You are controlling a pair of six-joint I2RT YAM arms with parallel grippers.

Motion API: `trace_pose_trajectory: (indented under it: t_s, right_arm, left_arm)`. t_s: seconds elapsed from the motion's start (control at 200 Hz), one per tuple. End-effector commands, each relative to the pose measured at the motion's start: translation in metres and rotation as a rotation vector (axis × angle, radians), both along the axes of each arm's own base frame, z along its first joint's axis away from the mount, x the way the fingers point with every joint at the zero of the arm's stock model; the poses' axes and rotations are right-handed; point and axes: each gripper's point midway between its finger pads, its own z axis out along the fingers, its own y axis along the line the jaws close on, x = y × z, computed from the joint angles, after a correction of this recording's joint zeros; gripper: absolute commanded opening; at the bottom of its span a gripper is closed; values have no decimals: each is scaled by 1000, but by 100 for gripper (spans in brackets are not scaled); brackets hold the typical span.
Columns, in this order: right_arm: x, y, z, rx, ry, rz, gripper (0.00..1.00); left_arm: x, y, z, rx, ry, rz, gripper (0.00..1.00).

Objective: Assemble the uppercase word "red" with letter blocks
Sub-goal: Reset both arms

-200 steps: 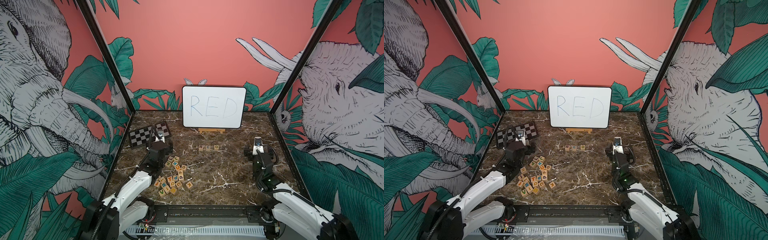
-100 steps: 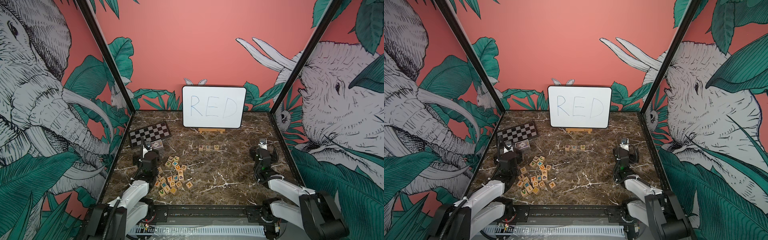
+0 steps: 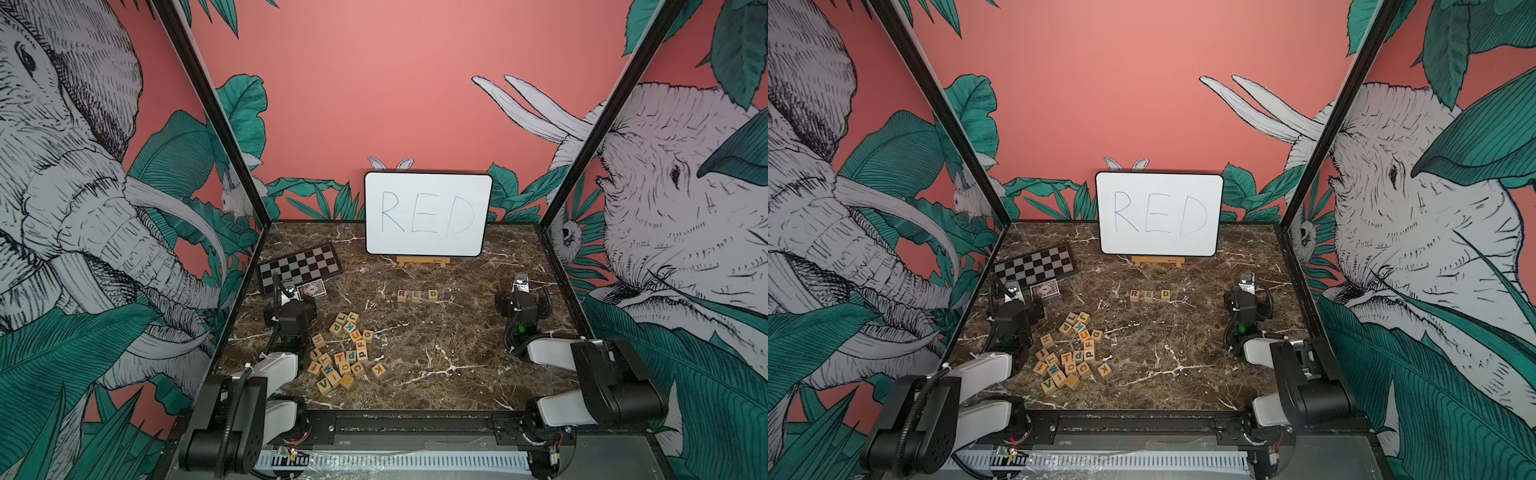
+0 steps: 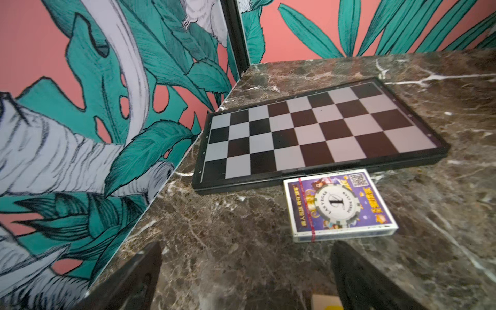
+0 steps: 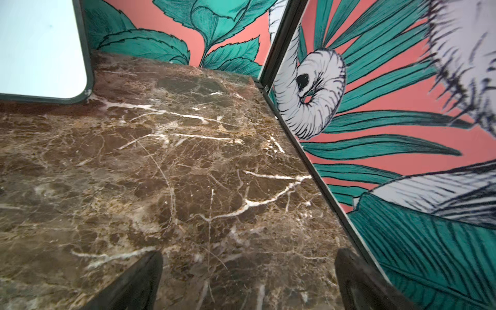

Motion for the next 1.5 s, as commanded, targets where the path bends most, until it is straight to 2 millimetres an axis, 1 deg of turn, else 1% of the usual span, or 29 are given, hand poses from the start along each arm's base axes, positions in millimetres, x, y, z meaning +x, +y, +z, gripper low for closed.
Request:
trace_pose_trajectory:
  t_s: [0.0,0.06,0.105,0.17,0.195,0.225,0.27,0.31,0.415,0.505,0.56,0.615,0.645,0.655,0.67,0.72,0.765,0.825,0.91,0.995,1.255,1.34,1.395,1.495]
  right_arm:
    - [15,7,19,44,-97,34,99]
    - [17,7,15,64,-71,47,99]
    - [19,7,13,68,-71,53,99]
    - [20,9,4,77,-60,75,99]
    - [21,9,5,72,-78,82,99]
    - [22,10,7,72,-95,84,99]
    - [20,10,5,80,-66,82,100]
    - [20,9,3,83,-58,83,99]
    - [22,9,3,85,-56,85,99]
    - [23,9,4,83,-61,85,100]
    - [22,9,3,87,-55,85,100]
    - [22,9,2,86,-54,86,100]
    - [23,9,3,86,-57,87,99]
    - [23,9,3,87,-57,87,100]
    - [23,9,3,87,-56,87,99]
    - [23,9,3,88,-54,86,99]
    - [23,8,3,91,-51,86,99]
    - [24,7,2,95,-50,84,99]
    - [24,7,2,98,-48,83,99]
    - [23,7,3,98,-55,83,99]
    - [22,7,3,96,-57,87,99]
    - [27,16,1,104,-38,140,99]
    - [29,15,-2,129,-23,158,99]
    - [27,14,0,133,-33,160,99]
  left_arm:
    - [17,-7,25,-25,-129,-47,100]
    - [22,-8,26,-25,-136,-57,100]
    - [26,-9,22,-37,-128,-62,100]
    - [33,-10,18,-50,-134,-72,100]
    - [35,-12,13,-53,-129,-81,100]
    - [38,-13,12,-50,-138,-89,100]
    - [42,-17,12,-43,-137,-115,100]
    - [43,-20,7,-51,-102,-131,99]
    - [48,-20,8,-49,-90,-134,100]
    - [53,-30,3,-53,-60,-199,99]
    - [56,-35,-5,-51,-48,-230,99]
    - [62,-38,-5,-33,-86,-249,100]
    - [60,-37,-6,-40,-70,-247,100]
    - [59,-37,-10,-45,-49,-245,100]
    - [58,-37,-11,-52,-33,-243,100]
    - [62,-33,-9,-51,-35,-214,100]
    - [65,-34,-8,-39,-46,-224,100]
    - [63,-34,-13,-51,-7,-220,99]
    - [65,-34,-9,-36,-32,-220,100]
    - [65,-35,-12,-42,-1,-219,100]
    - [65,-35,-11,-40,-7,-220,100]
    - [65,-35,-11,-39,-8,-219,100]
    - [65,-35,-11,-38,-5,-219,99]
    - [65,-35,-12,-39,-4,-220,100]
